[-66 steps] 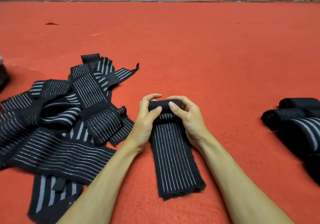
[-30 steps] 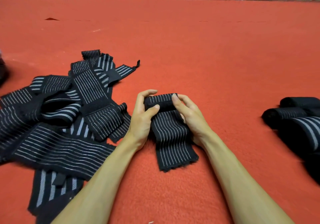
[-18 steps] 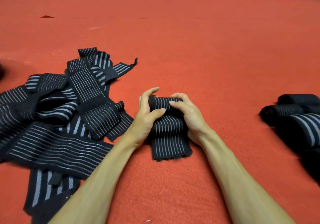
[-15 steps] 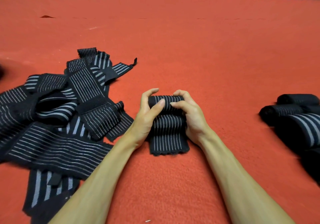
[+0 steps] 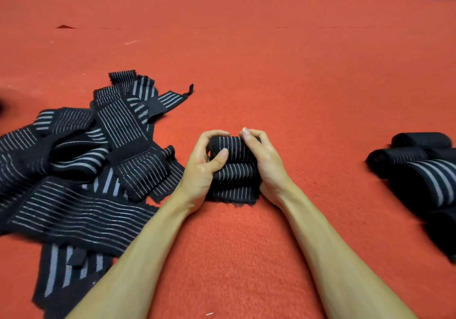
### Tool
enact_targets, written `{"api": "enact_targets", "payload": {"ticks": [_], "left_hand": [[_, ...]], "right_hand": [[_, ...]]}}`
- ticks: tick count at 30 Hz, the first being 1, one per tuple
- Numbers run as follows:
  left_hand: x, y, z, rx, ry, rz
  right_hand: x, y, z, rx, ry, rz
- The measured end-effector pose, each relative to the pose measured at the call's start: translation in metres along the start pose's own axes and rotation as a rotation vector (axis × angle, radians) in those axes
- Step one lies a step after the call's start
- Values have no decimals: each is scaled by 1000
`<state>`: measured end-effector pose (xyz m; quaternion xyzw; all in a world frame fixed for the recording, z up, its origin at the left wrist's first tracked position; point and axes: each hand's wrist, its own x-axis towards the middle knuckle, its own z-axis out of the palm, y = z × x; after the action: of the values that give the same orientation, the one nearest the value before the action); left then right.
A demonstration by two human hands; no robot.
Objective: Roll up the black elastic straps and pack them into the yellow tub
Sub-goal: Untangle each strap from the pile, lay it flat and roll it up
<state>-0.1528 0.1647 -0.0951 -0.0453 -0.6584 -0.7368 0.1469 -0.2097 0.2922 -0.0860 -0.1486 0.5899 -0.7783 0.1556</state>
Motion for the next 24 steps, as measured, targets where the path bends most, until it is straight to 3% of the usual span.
{"api": "enact_targets", "payload": {"ticks": [7, 12, 15, 21, 24], "left_hand": [[0, 0, -1, -16, 10, 22], [0, 2, 2, -67, -29, -46], [2, 1, 6, -81, 33, -98], [6, -4, 5, 22, 81, -95], [4, -4, 4, -47, 91, -92]], "right_hand": [[2, 0, 1, -49, 62, -12], [-1, 0, -4, 59, -31, -3], [-2, 0, -4, 84, -88, -51], [1, -1, -7, 123, -135, -134], [1, -1, -6, 74, -119, -158]]}}
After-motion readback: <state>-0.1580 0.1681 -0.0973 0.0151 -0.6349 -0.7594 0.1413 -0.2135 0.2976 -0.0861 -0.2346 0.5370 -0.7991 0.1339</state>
